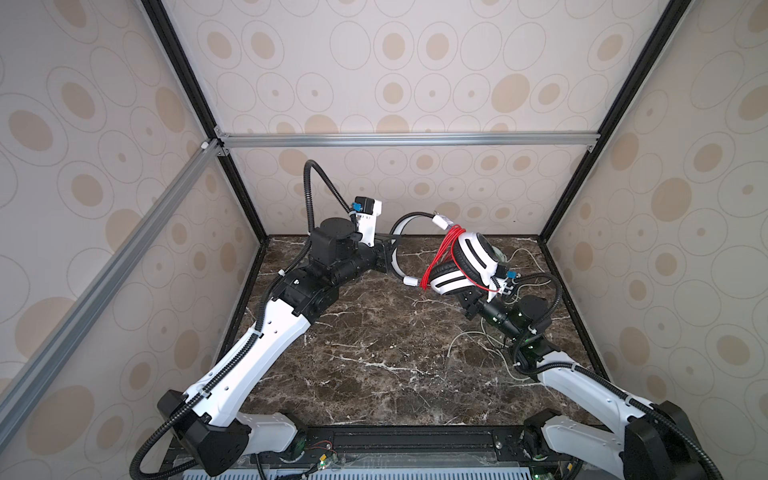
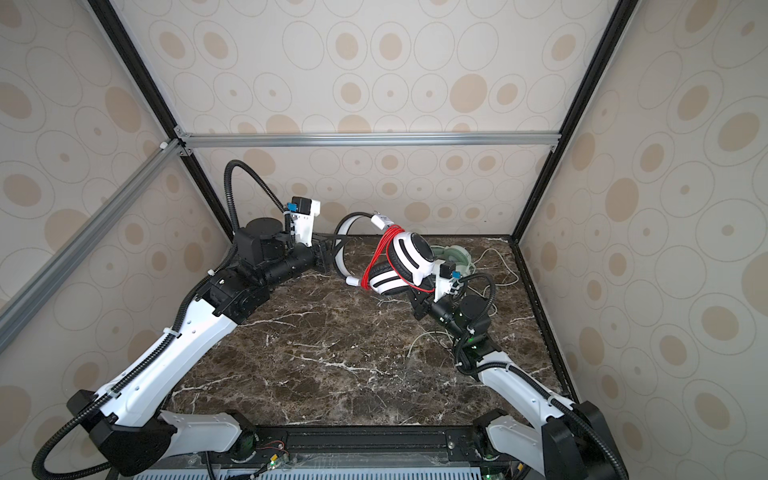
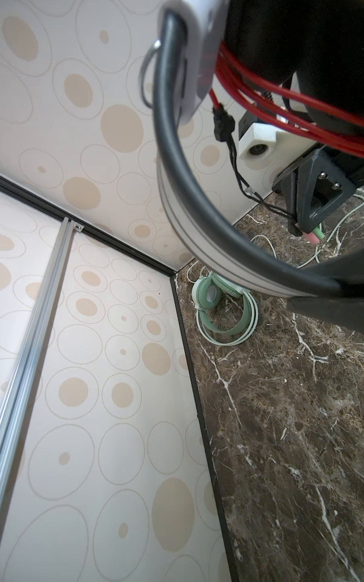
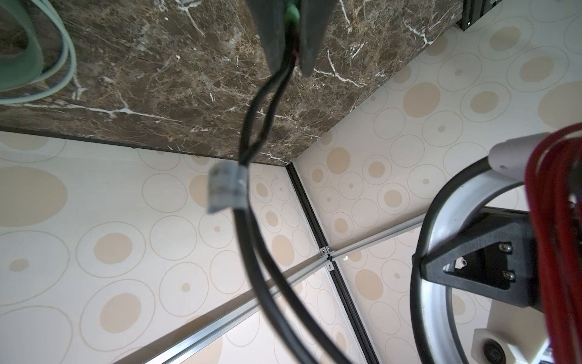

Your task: Wrap the headphones

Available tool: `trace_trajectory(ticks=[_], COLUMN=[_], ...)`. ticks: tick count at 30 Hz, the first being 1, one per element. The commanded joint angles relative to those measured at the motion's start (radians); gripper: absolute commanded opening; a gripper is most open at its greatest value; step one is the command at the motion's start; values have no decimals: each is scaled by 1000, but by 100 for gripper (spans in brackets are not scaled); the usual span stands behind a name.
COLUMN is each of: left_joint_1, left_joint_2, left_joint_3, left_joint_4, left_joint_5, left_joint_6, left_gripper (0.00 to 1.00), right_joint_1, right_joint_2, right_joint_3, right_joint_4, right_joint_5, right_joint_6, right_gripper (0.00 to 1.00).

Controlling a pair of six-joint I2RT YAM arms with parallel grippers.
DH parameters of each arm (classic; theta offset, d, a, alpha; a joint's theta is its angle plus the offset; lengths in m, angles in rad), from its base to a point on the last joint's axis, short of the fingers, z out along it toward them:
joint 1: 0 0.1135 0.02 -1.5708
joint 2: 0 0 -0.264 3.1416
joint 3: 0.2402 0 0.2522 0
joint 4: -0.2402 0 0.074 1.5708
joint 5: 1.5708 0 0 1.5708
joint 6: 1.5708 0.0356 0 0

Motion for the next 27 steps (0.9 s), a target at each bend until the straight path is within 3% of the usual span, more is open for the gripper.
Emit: trace_trajectory(ticks=[1,14,22,27], left_joint_1=[14,18,16,16], left_joint_2=[-33,51,82,90], left_joint_3=[-22,-75,-92,-108], left_joint_4=[196,332,356,328], left_joint_5=[-83,-142,-133,-170], left_joint_6=[-151,-344,-363,-311], left_gripper=[0,0,0,0], right_joint_1=[63,335,479,578], right_joint_2=[-57,-84,47,94], right_joint_3=[-12,-11,91,189], right_joint_4=[-99,-284,-365,-432], right_joint_5=[106,404,506,541], right_joint_6=[-88,-268,-326,-371], right_gripper=[0,0,0,0])
